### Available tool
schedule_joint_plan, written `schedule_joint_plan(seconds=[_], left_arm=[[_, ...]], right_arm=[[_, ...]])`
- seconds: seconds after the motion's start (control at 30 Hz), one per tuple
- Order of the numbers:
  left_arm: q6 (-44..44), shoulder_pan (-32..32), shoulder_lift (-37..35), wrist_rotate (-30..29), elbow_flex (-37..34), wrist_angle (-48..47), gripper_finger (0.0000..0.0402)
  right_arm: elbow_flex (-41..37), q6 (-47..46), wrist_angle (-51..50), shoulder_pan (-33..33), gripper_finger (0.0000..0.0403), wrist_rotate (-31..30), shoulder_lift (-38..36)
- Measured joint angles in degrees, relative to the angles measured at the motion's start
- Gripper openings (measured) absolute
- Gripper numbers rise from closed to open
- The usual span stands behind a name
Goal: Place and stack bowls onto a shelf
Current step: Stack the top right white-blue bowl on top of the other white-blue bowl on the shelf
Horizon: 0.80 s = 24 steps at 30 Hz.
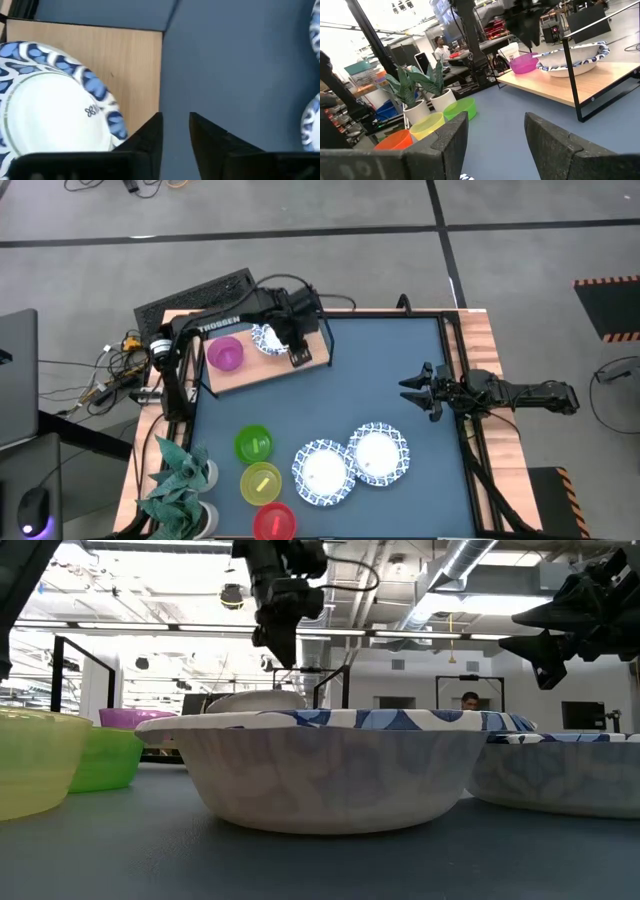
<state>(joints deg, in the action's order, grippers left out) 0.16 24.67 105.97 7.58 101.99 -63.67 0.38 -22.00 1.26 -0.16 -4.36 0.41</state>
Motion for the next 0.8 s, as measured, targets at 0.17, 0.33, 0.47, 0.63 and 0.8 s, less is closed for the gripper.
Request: schedule_joint_plan(seconds=[0.17, 0.33, 0.47, 0.63, 0.8], left_arm=[[-0.97, 3.06, 0.02, 1.9, -0.24, 1.71, 0.0033], [0.46, 3.69, 0.02, 4.69, -0.24, 2.0, 0.0016], [1.02, 4.16, 0.02, 4.67, -0.53, 2.66, 0.0009], [-0.3, 5.35, 0.09, 7.05, -5.08, 4.14, 0.0001], [-1.8, 5.55, 0.15, 5.21, -8.02, 6.07, 0.0]], right_arm=[[-0.01, 0.07, 0.0, -0.01, 0.022, 0.02, 0.0], [0.0, 0.2, 0.0, 0.01, 0.022, 0.02, 0.01], [-0.01, 0.18, 0.0, -0.01, 0.022, 0.02, 0.01], [0.0, 0.17, 0.0, -0.01, 0.022, 0.02, 0.01], [0.01, -0.02, 0.0, 0.01, 0.022, 0.02, 0.01]])
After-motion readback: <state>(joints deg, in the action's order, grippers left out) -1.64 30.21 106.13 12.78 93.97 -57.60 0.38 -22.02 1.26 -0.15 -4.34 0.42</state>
